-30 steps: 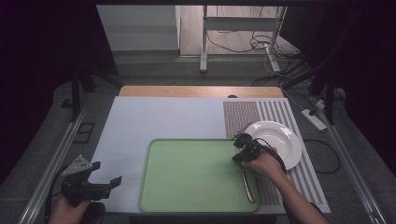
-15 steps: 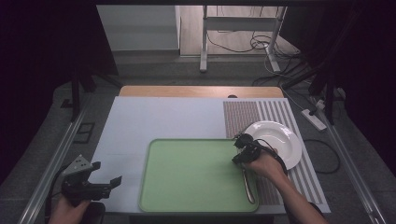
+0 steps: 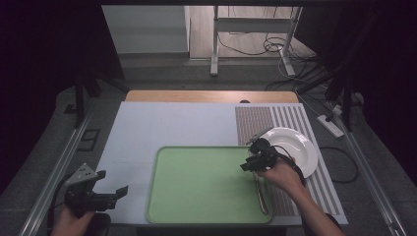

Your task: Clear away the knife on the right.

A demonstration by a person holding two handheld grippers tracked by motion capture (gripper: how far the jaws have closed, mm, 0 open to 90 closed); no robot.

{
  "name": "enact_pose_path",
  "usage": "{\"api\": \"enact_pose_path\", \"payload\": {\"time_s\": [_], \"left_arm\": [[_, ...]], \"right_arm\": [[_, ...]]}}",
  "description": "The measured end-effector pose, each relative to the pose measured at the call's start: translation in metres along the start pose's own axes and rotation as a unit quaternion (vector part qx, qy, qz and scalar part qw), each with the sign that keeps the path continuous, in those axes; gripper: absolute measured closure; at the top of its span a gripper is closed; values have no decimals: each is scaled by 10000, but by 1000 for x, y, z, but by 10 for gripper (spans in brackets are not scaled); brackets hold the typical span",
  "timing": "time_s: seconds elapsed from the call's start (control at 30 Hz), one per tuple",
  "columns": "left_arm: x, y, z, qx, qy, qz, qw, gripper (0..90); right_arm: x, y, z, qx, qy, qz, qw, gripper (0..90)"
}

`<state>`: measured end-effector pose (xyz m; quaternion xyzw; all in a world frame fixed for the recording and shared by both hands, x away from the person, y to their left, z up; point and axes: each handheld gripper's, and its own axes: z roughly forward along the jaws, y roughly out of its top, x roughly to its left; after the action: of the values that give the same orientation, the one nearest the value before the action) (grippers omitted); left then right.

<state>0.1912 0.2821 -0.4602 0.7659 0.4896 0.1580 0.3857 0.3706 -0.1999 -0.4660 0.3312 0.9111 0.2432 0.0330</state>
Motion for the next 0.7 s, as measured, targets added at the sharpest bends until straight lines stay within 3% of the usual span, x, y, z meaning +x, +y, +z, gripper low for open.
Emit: {"api": "enact_pose_path", "payload": {"time_s": [0.37, 0.53, 0.7], "left_arm": [[-1, 0, 0, 21, 17, 26, 10000, 27], [-1, 0, 0, 24, 22, 30, 10000, 27], [-1, 0, 0, 26, 27, 34, 10000, 27]], "right_arm": [[5, -4, -17, -448, -90, 144, 9989, 321], [7, -12, -21, -516, -158, 143, 9984, 249], [7, -21, -25, -652, -128, 312, 9973, 177]]}}
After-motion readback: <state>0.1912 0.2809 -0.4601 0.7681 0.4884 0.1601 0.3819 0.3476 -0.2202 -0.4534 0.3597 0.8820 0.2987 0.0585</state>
